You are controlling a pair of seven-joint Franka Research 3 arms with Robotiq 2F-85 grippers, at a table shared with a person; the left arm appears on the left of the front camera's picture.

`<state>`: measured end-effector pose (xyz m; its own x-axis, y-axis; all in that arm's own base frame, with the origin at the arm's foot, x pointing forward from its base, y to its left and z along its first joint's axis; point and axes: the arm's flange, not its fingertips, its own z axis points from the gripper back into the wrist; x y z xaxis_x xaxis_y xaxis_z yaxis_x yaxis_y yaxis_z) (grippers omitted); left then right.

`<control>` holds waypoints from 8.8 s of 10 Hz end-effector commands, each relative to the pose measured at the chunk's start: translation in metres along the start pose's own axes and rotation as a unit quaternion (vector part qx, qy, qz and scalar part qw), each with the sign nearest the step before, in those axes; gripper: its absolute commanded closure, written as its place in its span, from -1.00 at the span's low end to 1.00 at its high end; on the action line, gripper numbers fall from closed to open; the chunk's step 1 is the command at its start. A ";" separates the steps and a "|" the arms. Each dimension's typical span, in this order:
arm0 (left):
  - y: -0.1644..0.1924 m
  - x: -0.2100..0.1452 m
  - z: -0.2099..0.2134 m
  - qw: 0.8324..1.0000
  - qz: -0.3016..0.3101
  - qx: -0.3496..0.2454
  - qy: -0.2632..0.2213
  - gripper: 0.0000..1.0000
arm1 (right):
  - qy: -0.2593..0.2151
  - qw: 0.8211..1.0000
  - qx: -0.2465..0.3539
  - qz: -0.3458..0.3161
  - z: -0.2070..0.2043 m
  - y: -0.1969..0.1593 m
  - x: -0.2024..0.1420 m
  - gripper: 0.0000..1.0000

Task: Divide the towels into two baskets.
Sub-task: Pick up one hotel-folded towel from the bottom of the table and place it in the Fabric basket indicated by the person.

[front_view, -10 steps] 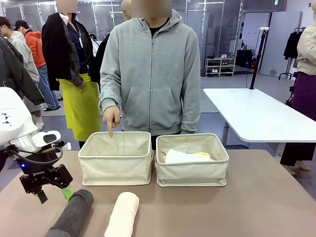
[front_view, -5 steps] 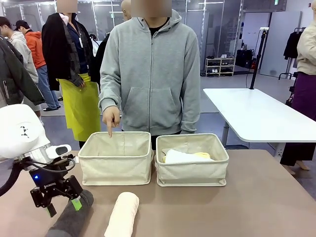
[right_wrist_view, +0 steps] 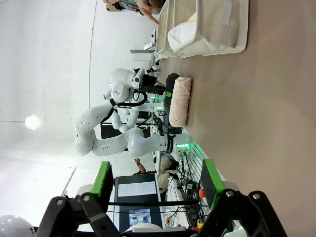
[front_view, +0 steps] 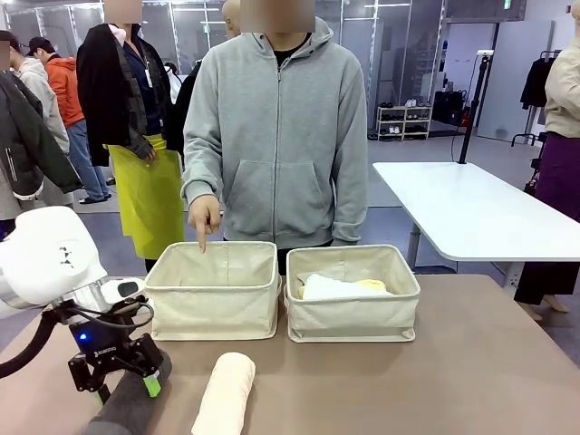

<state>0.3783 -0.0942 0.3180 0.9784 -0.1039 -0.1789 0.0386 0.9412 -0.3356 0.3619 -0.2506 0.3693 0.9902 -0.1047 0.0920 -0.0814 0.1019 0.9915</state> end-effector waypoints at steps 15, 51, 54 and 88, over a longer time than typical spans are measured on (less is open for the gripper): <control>-0.084 -0.052 0.070 0.968 -0.189 0.166 0.008 0.42 | 0.001 1.000 -0.010 -0.009 -0.002 0.005 -0.001 -0.80; -0.195 0.220 0.095 0.691 -0.638 0.339 -0.008 -1.00 | 0.001 1.000 -0.010 -0.009 -0.002 0.005 -0.001 -0.80; -0.195 0.220 0.095 0.691 -0.638 0.339 -0.008 -1.00 | 0.001 1.000 -0.010 -0.009 -0.002 0.005 -0.001 -0.80; 0.231 -0.108 0.146 0.886 -0.204 -0.337 -0.245 -1.00 | 0.001 1.000 -0.010 -0.009 -0.002 0.005 -0.001 -0.80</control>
<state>0.3149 0.1811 0.3927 0.8956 -0.0922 0.4352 0.4282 0.4441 -0.7871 0.3617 -0.2506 0.3703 0.9901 -0.1046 0.0940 -0.0831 0.1044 0.9911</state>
